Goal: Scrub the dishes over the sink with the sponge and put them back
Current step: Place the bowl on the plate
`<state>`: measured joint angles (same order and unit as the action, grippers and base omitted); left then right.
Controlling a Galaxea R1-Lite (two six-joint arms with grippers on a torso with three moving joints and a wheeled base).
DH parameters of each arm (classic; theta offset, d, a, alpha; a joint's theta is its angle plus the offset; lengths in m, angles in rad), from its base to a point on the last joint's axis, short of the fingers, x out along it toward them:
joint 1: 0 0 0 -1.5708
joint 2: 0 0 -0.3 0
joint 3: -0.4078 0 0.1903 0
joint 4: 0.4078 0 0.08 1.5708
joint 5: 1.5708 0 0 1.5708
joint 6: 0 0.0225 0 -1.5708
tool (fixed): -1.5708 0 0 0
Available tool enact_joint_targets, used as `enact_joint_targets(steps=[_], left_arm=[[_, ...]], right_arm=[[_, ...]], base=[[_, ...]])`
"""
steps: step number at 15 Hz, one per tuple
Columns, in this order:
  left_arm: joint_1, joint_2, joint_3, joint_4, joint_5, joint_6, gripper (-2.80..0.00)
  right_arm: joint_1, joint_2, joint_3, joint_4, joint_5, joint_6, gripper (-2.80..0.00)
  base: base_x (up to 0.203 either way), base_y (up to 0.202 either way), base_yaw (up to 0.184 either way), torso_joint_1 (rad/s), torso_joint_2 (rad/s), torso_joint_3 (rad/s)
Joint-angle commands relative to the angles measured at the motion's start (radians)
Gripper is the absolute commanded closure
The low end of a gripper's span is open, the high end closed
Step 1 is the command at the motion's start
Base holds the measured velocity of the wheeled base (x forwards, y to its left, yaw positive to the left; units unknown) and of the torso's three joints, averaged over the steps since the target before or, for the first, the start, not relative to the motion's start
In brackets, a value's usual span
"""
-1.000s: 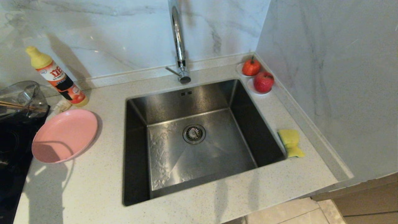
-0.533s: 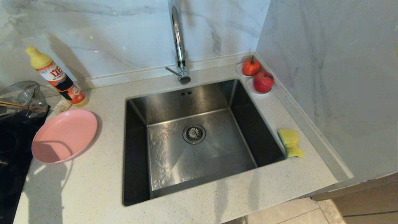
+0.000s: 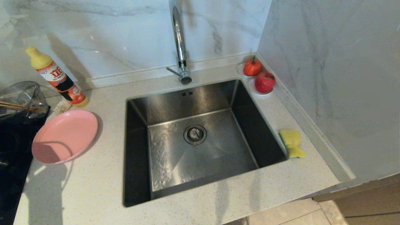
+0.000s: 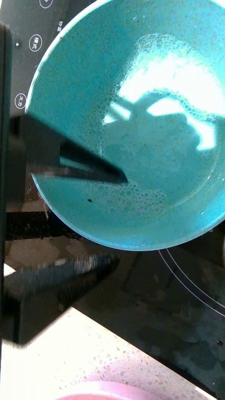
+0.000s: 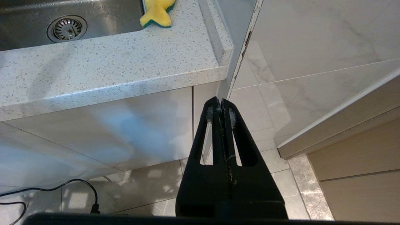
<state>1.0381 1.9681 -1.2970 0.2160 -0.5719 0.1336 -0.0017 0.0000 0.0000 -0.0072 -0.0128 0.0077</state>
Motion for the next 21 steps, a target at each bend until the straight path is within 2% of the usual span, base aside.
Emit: enact_joint_targets(steps=[1, 6, 10, 15, 18, 21], left_arm=[[0.000, -0.006, 0.005, 0.001, -0.003, 0.000, 0.00], [0.001, -0.063, 0.024, 0.039, -0.008, -0.009, 0.00], [0.001, -0.204, 0.046, 0.139, -0.013, -0.004, 0.00], [-0.010, -0.398, 0.151, 0.157, -0.027, 0.001, 0.00], [-0.105, -0.452, 0.153, 0.144, -0.045, -0.002, 0.00], [-0.264, -0.458, 0.130, 0.131, -0.017, -0.009, 0.00]], right_arm=[[0.000, 0.002, 0.000, 0.000, 0.000, 0.000, 0.00], [0.000, 0.002, 0.000, 0.000, 0.000, 0.000, 0.00], [0.000, 0.002, 0.000, 0.000, 0.000, 0.000, 0.00], [-0.001, 0.002, 0.000, 0.000, 0.000, 0.000, 0.00], [0.000, 0.002, 0.000, 0.000, 0.000, 0.000, 0.00], [0.000, 0.002, 0.000, 0.000, -0.001, 0.000, 0.00]], base=[[0.000, 0.000, 0.000, 0.000, 0.00, 0.000], [0.000, 0.000, 0.000, 0.000, 0.00, 0.000], [0.000, 0.000, 0.000, 0.000, 0.00, 0.000], [0.000, 0.000, 0.000, 0.000, 0.00, 0.000], [0.000, 0.000, 0.000, 0.000, 0.00, 0.000], [0.000, 0.000, 0.000, 0.000, 0.00, 0.000]])
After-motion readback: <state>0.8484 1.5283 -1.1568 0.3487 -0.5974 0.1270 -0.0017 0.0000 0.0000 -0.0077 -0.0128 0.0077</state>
